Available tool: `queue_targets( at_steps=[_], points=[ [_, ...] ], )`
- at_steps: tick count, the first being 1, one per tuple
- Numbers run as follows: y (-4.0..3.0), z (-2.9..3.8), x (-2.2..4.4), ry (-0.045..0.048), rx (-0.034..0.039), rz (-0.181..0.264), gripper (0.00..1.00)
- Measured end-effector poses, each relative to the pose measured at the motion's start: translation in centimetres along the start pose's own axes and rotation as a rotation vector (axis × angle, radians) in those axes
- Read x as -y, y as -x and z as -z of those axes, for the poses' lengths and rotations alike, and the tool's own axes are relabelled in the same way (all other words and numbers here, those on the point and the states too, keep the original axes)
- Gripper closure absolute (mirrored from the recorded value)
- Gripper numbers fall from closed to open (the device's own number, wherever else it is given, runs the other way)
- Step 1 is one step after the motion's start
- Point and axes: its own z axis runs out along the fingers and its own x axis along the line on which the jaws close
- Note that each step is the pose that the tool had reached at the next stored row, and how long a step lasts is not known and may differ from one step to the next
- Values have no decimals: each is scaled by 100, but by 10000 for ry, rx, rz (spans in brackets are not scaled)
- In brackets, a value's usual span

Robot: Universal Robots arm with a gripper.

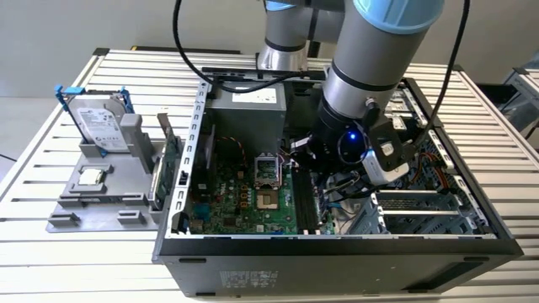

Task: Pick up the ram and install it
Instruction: 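Insert the ram into the slot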

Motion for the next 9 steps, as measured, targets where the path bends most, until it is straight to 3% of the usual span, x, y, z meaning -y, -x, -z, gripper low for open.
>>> queue_targets(
  at_steps=[9],
  points=[
    [11,-71,-26,0,0,0,100]
  ],
)
